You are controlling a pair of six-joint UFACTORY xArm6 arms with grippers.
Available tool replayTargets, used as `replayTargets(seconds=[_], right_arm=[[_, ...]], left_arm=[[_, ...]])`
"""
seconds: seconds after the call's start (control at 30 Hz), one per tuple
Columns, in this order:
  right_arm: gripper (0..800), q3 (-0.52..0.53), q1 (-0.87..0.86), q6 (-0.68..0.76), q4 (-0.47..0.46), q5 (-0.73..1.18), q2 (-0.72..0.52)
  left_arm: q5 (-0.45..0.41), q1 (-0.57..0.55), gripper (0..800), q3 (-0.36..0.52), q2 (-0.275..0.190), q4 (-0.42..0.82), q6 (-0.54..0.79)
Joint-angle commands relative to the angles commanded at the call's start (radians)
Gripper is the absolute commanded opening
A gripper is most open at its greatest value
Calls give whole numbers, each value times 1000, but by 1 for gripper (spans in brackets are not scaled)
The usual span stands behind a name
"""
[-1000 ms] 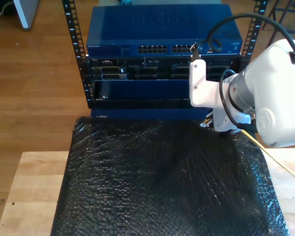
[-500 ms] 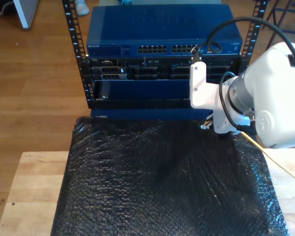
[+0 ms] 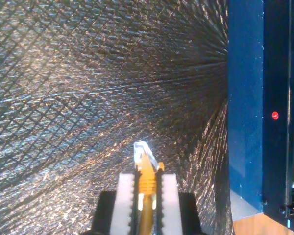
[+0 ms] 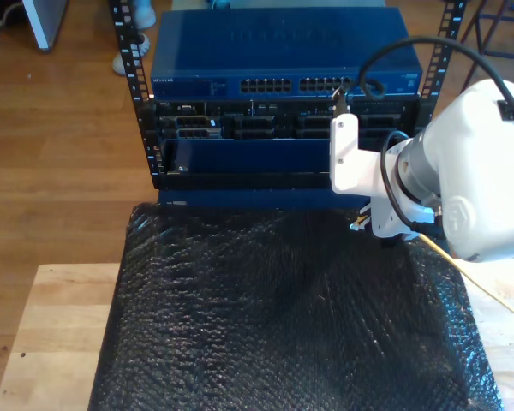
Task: Grab the cable and plug it in
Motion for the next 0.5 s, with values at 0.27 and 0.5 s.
replayTargets(seconds=[0.27,0.5], right_arm=[[0,11,0,0,0,-61,17],[0,5,0,2,2,-95,34]], left_arm=[[-44,3,800,37,-34,0,29],[-91,55,800,40,-40,-2,83]])
